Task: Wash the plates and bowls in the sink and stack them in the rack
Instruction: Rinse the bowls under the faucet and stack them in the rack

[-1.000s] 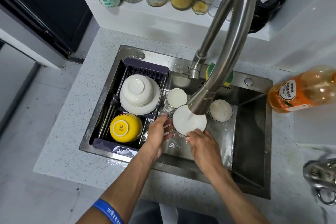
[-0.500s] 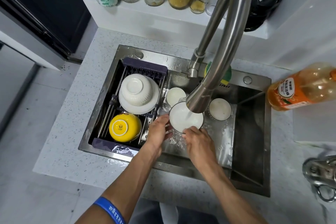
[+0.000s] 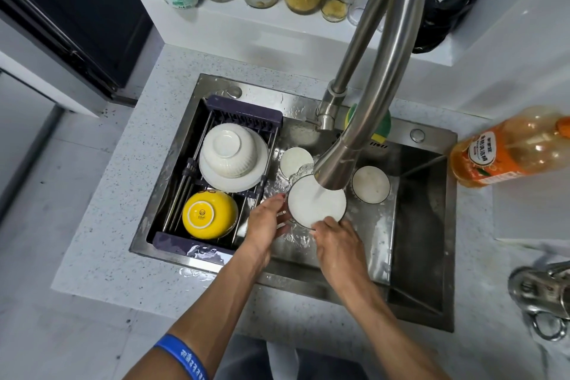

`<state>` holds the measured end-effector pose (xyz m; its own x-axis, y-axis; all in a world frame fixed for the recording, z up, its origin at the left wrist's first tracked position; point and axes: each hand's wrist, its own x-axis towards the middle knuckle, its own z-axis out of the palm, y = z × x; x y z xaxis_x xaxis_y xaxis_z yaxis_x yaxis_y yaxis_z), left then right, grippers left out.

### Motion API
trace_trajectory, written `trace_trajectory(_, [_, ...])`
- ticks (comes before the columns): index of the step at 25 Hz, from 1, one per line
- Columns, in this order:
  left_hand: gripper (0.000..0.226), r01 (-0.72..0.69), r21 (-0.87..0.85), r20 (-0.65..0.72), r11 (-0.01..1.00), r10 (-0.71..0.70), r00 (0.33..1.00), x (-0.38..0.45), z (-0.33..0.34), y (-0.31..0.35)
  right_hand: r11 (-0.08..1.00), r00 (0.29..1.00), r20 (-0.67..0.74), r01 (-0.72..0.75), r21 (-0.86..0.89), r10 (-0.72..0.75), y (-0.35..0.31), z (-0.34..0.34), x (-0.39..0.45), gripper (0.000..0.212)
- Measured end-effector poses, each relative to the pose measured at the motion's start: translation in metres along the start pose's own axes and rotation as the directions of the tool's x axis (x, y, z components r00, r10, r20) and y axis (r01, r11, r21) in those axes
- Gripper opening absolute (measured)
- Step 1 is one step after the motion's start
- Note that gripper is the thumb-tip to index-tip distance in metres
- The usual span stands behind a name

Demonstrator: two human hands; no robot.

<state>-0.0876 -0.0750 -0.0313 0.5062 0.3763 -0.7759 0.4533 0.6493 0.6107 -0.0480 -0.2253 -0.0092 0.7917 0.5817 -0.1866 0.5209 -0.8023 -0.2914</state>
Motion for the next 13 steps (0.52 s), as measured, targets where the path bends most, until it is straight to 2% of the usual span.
trace_trajectory(4, [0.024,0.004,0.027,0.02,1.0,-0.004,1.0,-0.002,0.0,-0.001,0.999,0.999,-0.001,-0.041,-0.028,0.041,-0.004,0.004,0.009,0.022])
trace_trajectory(6, [0.022,0.002,0.027,0.033,1.0,-0.003,0.999,-0.001,0.001,0.0,0.998,0.998,-0.019,-0.058,-0.006,0.058,0.005,0.006,0.005,0.016])
trace_trajectory(7, [0.022,-0.003,0.027,0.043,1.0,0.002,0.999,-0.001,0.004,0.0,0.992,0.997,-0.023,-0.075,0.1,0.078,0.007,0.008,0.002,0.012])
trace_trajectory(8, [0.022,-0.012,0.031,0.054,0.999,0.01,0.998,-0.001,0.006,0.0,0.946,0.992,-0.01,-0.116,0.304,0.125,0.003,0.008,0.0,0.011])
trace_trajectory(9, [0.022,-0.018,0.028,0.059,0.999,0.016,0.998,-0.001,0.007,-0.001,0.798,0.975,0.038,-0.2,0.568,0.218,-0.003,0.009,0.002,0.011])
trace_trajectory(10, [0.02,-0.024,0.026,0.052,0.999,0.022,0.998,-0.001,0.008,-0.002,0.528,0.935,0.136,-0.301,0.794,0.328,-0.012,0.006,0.007,0.011])
trace_trajectory(11, [0.019,-0.03,0.015,0.039,0.999,0.029,0.999,-0.003,0.008,-0.003,0.213,0.867,0.28,-0.39,0.896,0.413,-0.02,0.004,0.014,0.011])
trace_trajectory(12, [0.02,-0.037,0.013,0.028,0.999,0.037,0.999,-0.004,0.006,-0.003,-0.058,0.788,0.436,-0.459,0.887,0.435,-0.026,0.003,0.023,0.009])
trace_trajectory(13, [0.023,-0.041,0.007,0.019,0.999,0.04,0.999,-0.003,0.003,-0.004,-0.242,0.723,0.555,-0.5,0.832,0.412,-0.029,0.003,0.032,0.007])
